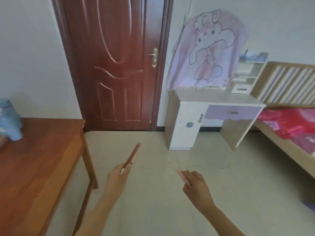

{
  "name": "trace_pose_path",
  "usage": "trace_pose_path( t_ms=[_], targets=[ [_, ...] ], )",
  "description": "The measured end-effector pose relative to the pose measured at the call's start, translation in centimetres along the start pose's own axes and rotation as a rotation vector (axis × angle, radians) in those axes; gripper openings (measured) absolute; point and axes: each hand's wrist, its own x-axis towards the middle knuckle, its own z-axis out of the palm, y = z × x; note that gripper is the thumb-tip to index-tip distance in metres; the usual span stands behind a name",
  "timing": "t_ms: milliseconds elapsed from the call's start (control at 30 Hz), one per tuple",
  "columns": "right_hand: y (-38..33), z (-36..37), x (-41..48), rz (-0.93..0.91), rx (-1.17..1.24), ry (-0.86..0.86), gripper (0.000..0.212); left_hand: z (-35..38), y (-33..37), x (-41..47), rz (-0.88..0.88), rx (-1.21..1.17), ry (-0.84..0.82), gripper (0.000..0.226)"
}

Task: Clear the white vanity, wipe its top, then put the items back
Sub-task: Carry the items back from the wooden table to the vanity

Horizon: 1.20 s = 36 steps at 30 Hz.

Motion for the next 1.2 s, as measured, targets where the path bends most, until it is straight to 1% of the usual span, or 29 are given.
trace_pose_path(
  t_ms=[33, 100, 233, 300, 400, 500, 567, 667, 800, 900, 1000, 1100, 1200],
  targets=[
    [1.6, -1.0, -0.9, 0.023, -0.011, 0.01, 0.056, 1.8, 0.6, -0.4, -0.018, -0.058, -0.015, 0.029],
    [4.4, -2.8, -2.1, 0.068, -0.004, 0.024, 0.06, 5.1, 1.8, -0.9, -0.024, -0.112, -0.035, 0.028],
    [8.3, -6.0, -2.7, 0.115, -0.028, 0.086, 0.058, 10.3, 4.1, -0.4, 0.027, -0.033, -0.103, 0.027],
    [10.3, -7.1, -2.5, 0.179, -0.037, 0.118, 0.059, 12.4, 5.0, 0.4, 0.079, 0.03, -0.141, 0.022],
    [12.6, -8.8, -1.4, 0.196, -0.067, 0.113, 0.06, 15.2, 6.5, 2.2, 0.167, 0.13, -0.191, 0.016],
    [14.8, -10.4, 1.5, 0.214, -0.103, 0.048, 0.059, 18.1, 8.4, 5.3, 0.23, 0.21, -0.218, 0.018],
    [16.7, -11.0, 4.3, 0.232, -0.108, 0.025, 0.058, 20.1, 9.5, 7.9, 0.262, 0.215, -0.221, 0.023],
    [19.0, -11.7, 8.9, 0.266, -0.123, 0.056, 0.057, 23.0, 11.1, 12.1, 0.262, 0.217, -0.205, 0.031],
    [21.9, -12.4, 15.0, 0.276, -0.151, 0.085, 0.052, 27.0, 12.8, 17.7, 0.249, 0.198, -0.228, 0.033],
    [24.2, -12.7, 18.6, 0.283, -0.171, 0.123, 0.049, 29.8, 13.9, 21.5, 0.279, 0.219, -0.257, 0.025],
    [26.8, -12.5, 20.7, 0.321, -0.21, 0.108, 0.047, 32.9, 14.1, 24.1, 0.283, 0.243, -0.303, 0.019],
    [29.9, -11.9, 22.3, 0.323, -0.237, 0.062, 0.05, 36.2, 14.0, 26.4, 0.254, 0.267, -0.351, 0.02],
    [33.7, -11.9, 25.0, 0.323, -0.222, 0.11, 0.048, 39.7, 14.8, 28.9, 0.261, 0.292, -0.365, 0.02]
  ],
)
